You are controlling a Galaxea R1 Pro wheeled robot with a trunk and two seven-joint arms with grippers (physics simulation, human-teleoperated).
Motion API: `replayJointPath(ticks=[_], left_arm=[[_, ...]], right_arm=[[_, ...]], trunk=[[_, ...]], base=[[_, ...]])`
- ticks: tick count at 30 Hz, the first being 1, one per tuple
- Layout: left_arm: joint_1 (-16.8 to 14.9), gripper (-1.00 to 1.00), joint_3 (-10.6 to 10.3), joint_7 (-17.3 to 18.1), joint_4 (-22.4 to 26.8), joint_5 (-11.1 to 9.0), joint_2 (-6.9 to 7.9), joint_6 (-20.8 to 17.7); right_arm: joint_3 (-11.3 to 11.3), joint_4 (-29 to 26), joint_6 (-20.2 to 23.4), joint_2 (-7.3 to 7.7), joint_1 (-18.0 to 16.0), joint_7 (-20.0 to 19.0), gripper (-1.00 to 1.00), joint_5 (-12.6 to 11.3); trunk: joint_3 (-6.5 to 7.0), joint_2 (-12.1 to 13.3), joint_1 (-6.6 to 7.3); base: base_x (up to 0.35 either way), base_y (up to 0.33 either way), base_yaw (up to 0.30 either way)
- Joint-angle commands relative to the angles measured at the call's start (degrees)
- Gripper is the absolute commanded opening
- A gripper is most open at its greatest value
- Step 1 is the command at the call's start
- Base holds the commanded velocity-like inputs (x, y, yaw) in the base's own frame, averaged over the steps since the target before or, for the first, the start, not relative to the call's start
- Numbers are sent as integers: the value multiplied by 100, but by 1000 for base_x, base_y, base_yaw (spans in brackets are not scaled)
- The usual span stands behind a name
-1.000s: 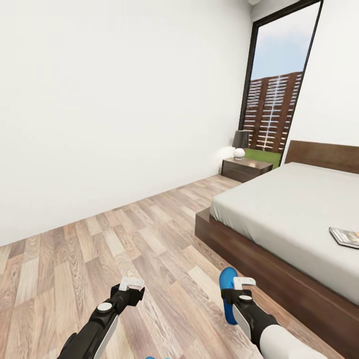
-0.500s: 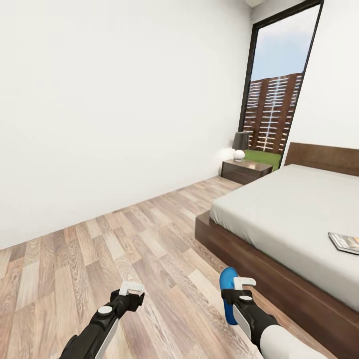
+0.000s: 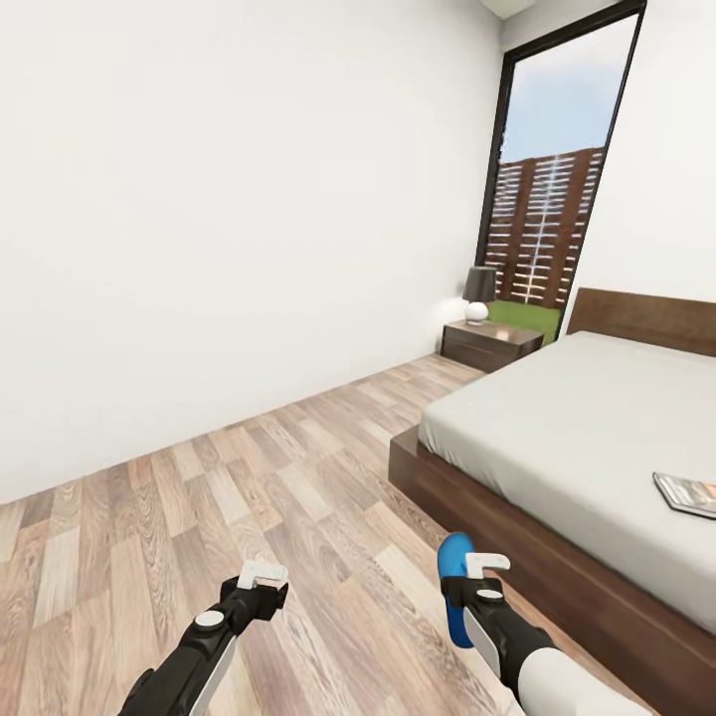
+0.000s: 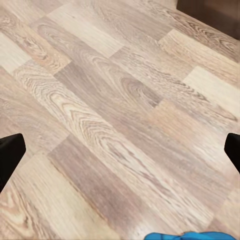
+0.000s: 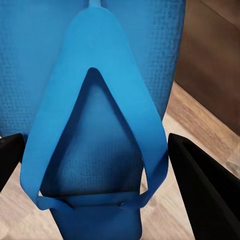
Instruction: In the bedroom, move the book from the bed onto either nightstand, and place the two sandals side by side next to the bed.
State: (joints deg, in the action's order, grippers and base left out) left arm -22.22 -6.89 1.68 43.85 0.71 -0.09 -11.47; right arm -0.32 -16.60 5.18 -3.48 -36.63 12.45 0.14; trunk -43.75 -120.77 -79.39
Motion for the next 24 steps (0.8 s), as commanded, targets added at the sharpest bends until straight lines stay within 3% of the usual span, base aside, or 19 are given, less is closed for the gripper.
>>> replayJointPath(ticks=[1, 24], left_arm=[[-1, 100, 3, 17, 10, 8, 0, -32], [7, 100, 3, 15, 20, 11, 0, -31]], right_arm=[[-3, -11, 35, -3, 1, 21, -100, -4], [-8, 7, 51, -2, 1, 21, -100, -6]], trunk=[[12, 39, 24], [261, 961, 529]], base=[[0, 0, 0], [0, 0, 0]])
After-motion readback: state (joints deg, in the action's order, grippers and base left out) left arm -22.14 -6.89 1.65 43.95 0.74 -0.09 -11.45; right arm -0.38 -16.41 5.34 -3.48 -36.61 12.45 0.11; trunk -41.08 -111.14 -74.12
